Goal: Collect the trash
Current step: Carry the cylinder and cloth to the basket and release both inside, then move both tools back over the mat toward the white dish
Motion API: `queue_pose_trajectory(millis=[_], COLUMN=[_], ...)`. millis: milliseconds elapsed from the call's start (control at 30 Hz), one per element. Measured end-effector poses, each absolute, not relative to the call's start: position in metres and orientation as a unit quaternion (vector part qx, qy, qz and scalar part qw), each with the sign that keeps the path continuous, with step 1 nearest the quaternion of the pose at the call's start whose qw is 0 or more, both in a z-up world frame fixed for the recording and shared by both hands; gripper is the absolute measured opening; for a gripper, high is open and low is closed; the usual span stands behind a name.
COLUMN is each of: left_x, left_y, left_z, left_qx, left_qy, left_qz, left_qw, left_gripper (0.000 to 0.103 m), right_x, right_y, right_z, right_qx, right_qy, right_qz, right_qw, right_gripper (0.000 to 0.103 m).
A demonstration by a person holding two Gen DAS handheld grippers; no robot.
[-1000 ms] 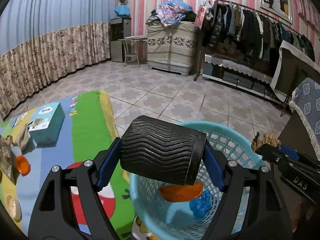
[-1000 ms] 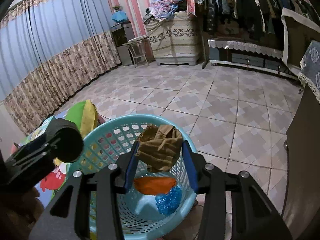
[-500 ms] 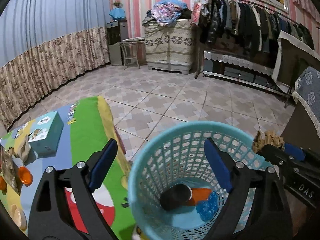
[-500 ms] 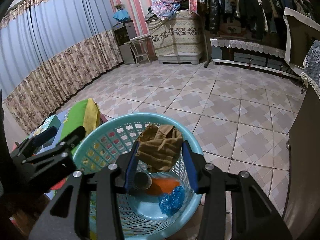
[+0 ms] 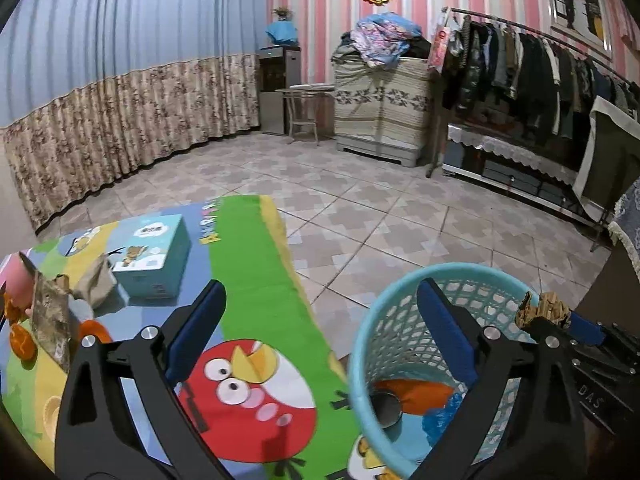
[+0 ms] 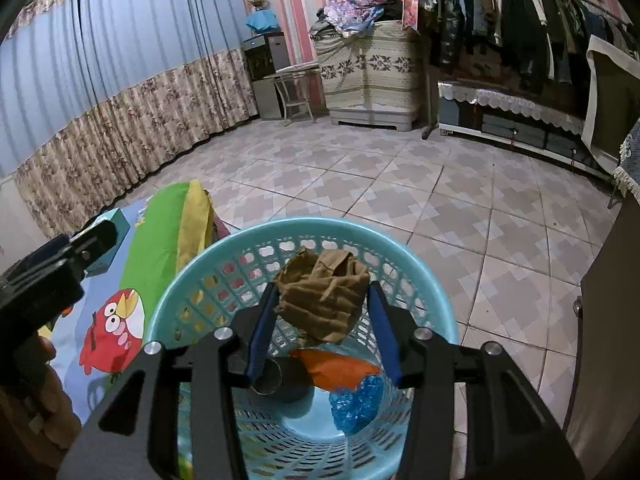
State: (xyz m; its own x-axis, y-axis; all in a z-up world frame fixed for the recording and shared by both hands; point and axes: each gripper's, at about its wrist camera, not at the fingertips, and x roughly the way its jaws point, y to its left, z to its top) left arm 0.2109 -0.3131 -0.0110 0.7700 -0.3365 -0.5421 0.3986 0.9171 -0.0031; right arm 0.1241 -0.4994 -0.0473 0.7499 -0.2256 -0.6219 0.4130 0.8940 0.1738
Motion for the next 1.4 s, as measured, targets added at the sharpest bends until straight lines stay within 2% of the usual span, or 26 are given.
queue_pose_trajectory(millis=[100,167,233,367,433,1000,1400], left_x=[0.212,0.211,0.211,0.211,0.209,0.193,0.180], left_y=[-0.306,-0.298,-0.291,-0.280,-0.275,-0.196,-0.122], left_z=[-0.010,-0.009,-0.007,-0.005,-0.005,-0.003,-0.022], left_qx=[0.055,0.055,0.050,0.047,0.049,0.029,0.035], left_qy=[0.274,0.271,0.270,0.271,0.270,0.275,0.290], left_qz=[-0.189,-0.184,-0.180,-0.173,-0.168,-0.124,-0.069], left_qw=[0.941,0.943,0.944,0.946,0.947,0.953,0.954], left_gripper=[0.094,0.095,0.096,0.097,0.097,0.097,0.097], right_x=[0.124,0.124,0.125,0.125,0.124,0.127,0.130], right_y=[-0.496,-0.494,-0.493,-0.494,-0.495,-0.455,-0.408], right_z=[-0.047,-0.047,-0.045,-0.043,-0.042,-0.031,-0.030], right_qx=[0.154,0.151,0.152,0.148,0.146,0.107,0.067], right_qy=[0.302,0.300,0.297,0.297,0.295,0.291,0.297], right_qz=[-0.174,-0.176,-0.177,-0.181,-0.184,-0.155,-0.122], right_qw=[0.925,0.925,0.926,0.926,0.926,0.938,0.945], right_gripper=[0.073,0.077,0.086,0.087,0.094,0.095,0.095])
